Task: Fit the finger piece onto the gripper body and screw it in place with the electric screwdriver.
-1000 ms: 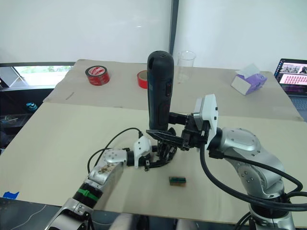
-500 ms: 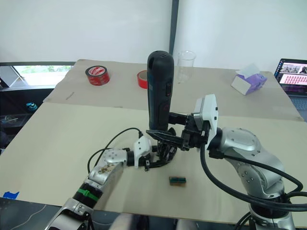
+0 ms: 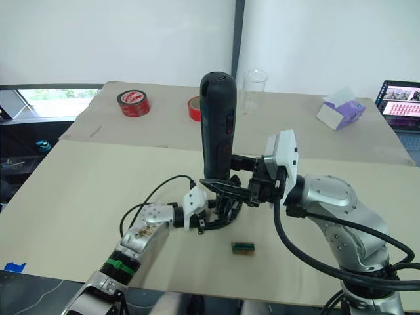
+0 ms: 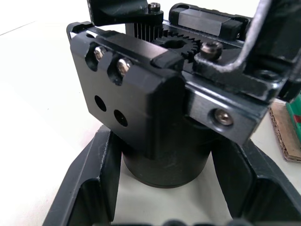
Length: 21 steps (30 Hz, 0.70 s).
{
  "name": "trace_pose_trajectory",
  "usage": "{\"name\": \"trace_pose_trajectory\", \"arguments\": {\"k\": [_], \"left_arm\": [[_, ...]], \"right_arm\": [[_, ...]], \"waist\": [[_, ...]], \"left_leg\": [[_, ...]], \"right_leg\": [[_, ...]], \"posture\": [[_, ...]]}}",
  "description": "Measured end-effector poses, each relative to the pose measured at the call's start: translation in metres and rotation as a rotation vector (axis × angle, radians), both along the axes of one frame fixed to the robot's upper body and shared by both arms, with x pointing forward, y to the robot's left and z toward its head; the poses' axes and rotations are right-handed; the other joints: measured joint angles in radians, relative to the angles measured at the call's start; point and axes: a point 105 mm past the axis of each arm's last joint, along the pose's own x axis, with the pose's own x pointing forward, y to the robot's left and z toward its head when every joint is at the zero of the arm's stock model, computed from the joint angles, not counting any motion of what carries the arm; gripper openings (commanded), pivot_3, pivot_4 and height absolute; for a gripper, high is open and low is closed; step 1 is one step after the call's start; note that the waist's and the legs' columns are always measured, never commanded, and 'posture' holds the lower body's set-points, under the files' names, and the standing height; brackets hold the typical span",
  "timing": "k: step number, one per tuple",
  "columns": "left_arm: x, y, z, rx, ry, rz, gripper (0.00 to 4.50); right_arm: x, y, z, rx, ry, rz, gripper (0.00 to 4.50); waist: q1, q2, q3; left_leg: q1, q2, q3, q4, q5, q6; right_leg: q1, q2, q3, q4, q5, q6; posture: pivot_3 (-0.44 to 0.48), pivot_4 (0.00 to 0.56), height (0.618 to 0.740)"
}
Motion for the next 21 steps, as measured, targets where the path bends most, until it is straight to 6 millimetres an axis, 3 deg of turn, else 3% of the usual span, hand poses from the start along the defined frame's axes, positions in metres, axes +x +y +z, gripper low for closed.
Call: {"name": "trace_pose_trajectory", "arguments": {"k": [21], "left_arm": [[-0.0003, -0.0011, 0.0002, -0.004, 0.001, -0.001, 2.27]], "right_arm": [[0.0013, 0.0005, 0.0034, -0.014, -0.03, -0.006, 1.92]], "waist": [[0.001, 0.0, 0.0]], "left_leg": [[0.0, 0.0, 0.0, 0.0, 0.0, 0.0]], "right_leg": [[0.0, 0.0, 0.0, 0.0, 0.0, 0.0]], "posture": [[0.0, 0.15, 0.74]]}}
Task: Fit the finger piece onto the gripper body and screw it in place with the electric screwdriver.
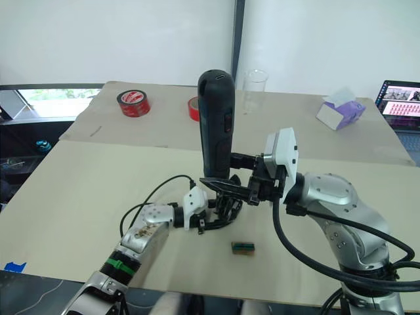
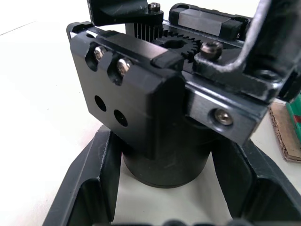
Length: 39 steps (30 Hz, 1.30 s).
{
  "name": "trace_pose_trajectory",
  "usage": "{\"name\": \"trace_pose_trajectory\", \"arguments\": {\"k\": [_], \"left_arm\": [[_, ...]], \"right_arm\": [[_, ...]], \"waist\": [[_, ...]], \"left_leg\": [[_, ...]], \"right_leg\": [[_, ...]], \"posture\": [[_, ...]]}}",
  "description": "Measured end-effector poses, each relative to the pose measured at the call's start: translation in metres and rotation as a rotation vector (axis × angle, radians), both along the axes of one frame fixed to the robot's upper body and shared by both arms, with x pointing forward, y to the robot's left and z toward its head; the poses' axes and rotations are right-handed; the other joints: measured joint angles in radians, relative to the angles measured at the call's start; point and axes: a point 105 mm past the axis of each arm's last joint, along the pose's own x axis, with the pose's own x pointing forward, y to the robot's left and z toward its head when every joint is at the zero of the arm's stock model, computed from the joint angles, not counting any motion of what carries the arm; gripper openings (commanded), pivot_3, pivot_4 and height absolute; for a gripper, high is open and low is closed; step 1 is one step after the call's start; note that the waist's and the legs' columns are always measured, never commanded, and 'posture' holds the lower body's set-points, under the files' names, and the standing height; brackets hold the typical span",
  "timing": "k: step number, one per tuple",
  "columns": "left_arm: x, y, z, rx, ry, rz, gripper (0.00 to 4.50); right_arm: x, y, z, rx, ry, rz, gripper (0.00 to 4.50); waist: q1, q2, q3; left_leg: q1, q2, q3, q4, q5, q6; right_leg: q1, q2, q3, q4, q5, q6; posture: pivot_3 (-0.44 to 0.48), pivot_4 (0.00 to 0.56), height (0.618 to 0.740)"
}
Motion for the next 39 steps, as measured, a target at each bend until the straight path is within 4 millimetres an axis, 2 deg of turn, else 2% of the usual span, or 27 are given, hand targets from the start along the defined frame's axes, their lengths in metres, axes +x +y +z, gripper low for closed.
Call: {"name": "trace_pose_trajectory", "arguments": {"k": [39], "left_arm": [[-0.0001, -0.0003, 0.0001, -0.001, 0.0, 0.0, 2.27]], "right_arm": [[0.0009, 0.0011, -0.005, -0.034, -0.005, 0.0, 1.92]], "waist": [[0.0, 0.0, 0.0]], "left_leg": [[0.0, 0.0, 0.0, 0.0, 0.0, 0.0]], "right_leg": [[0.0, 0.0, 0.0, 0.0, 0.0, 0.0]], "posture": [[0.0, 0.15, 0.74]]}}
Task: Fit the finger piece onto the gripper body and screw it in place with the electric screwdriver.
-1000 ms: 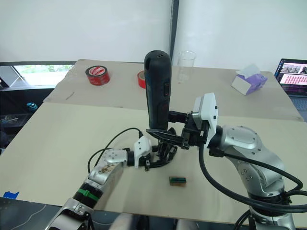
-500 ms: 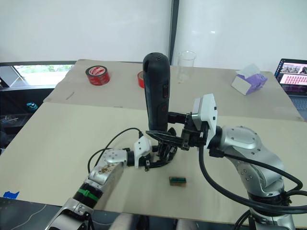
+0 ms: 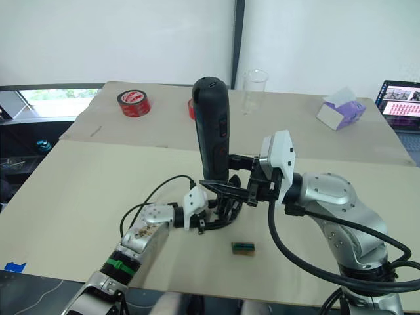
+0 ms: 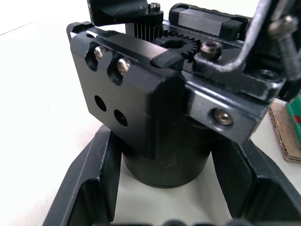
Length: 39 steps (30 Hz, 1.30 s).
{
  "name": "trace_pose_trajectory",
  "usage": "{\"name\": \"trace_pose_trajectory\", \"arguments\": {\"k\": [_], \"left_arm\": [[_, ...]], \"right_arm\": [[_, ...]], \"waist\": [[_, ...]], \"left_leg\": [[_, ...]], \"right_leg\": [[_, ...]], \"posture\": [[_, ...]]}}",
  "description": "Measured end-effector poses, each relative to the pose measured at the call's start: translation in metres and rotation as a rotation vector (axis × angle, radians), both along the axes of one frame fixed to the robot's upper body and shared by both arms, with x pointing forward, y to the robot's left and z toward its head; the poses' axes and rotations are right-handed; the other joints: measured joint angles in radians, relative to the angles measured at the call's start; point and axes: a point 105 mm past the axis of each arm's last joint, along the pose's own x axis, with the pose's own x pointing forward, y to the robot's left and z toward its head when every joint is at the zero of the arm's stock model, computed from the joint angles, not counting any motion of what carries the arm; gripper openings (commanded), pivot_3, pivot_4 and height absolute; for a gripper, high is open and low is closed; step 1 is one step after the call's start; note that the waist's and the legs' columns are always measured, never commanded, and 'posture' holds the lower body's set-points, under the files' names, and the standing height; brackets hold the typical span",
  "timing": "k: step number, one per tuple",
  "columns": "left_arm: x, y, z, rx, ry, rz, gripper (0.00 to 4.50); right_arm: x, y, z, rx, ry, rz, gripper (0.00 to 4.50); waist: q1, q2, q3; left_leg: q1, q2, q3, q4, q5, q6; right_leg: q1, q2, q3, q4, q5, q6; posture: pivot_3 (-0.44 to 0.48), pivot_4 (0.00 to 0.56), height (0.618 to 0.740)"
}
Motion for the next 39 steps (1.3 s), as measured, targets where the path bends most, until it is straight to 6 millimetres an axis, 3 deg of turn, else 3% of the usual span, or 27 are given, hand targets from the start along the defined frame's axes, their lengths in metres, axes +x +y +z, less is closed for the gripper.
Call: {"name": "trace_pose_trajectory", "arguments": {"k": [21, 39], "left_arm": [[0.0, 0.0, 0.0, 0.0, 0.0, -0.001, 2.27], [0.0, 0.0, 0.0, 0.0, 0.001, -0.001, 2.27]], "right_arm": [[-0.005, 0.001, 0.01, 0.068, 0.004, 0.039, 1.92], [-0.005, 0.0, 0.007, 0.03, -0.027, 0.038, 1.92]], "waist": [[0.0, 0.0, 0.0], [0.0, 0.0, 0.0]], "left_leg": [[0.0, 0.0, 0.0, 0.0, 0.0, 0.0], [0.0, 0.0, 0.0, 0.0, 0.0, 0.0]], "right_leg": [[0.0, 0.0, 0.0, 0.0, 0.0, 0.0], [0.0, 0.0, 0.0, 0.0, 0.0, 0.0]], "posture": [[0.0, 0.15, 0.74], [0.0, 0.15, 0.74]]}}
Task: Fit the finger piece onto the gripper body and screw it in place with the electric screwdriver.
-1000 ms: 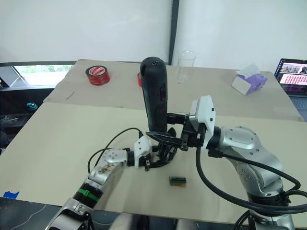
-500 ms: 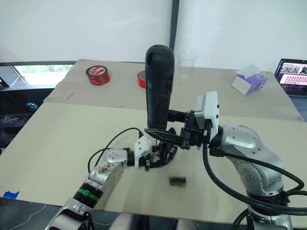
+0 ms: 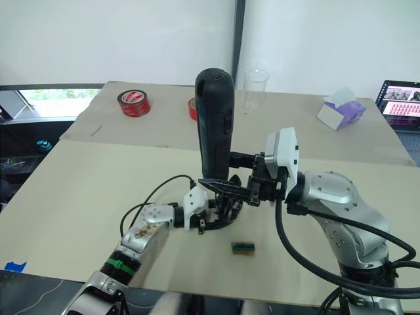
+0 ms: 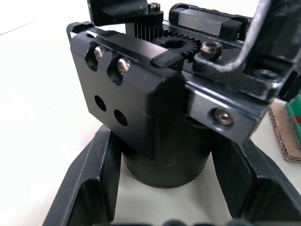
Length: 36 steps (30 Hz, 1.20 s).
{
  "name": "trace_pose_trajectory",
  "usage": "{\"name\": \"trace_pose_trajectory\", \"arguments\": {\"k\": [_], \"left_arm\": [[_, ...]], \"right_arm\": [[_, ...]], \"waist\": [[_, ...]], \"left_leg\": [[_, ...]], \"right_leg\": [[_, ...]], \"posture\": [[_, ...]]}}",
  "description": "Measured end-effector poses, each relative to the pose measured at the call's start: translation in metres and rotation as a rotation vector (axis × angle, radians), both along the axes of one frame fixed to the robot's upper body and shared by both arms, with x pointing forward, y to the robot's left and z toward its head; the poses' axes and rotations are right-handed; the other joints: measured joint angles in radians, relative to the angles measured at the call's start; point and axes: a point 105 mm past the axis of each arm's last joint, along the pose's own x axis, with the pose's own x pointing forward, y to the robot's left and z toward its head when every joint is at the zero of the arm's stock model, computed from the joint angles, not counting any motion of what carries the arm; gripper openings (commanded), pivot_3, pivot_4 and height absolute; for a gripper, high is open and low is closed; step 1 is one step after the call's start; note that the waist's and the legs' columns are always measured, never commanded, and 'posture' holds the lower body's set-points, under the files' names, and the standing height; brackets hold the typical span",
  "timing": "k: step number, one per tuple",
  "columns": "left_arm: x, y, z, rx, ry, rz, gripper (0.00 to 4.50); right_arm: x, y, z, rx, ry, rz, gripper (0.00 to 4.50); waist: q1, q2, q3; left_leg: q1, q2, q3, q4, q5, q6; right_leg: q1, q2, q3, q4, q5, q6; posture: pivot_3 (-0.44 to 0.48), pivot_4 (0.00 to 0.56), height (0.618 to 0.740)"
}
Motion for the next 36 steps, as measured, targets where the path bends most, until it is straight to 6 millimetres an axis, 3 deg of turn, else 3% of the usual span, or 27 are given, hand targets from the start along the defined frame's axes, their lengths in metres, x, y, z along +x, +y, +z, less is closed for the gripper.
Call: {"name": "trace_pose_trajectory", "arguments": {"k": [36], "left_arm": [[-0.0002, 0.0004, -0.0001, 0.001, 0.001, 0.0, 2.27]], "right_arm": [[0.0004, -0.0002, -0.0085, -0.032, -0.006, -0.009, 1.92]], "waist": [[0.0, 0.0, 0.0]], "left_leg": [[0.0, 0.0, 0.0, 0.0, 0.0, 0.0]], "right_leg": [[-0.001, 0.0, 0.0, 0.0, 0.0, 0.0]], "posture": [[0.0, 0.15, 0.74]]}}
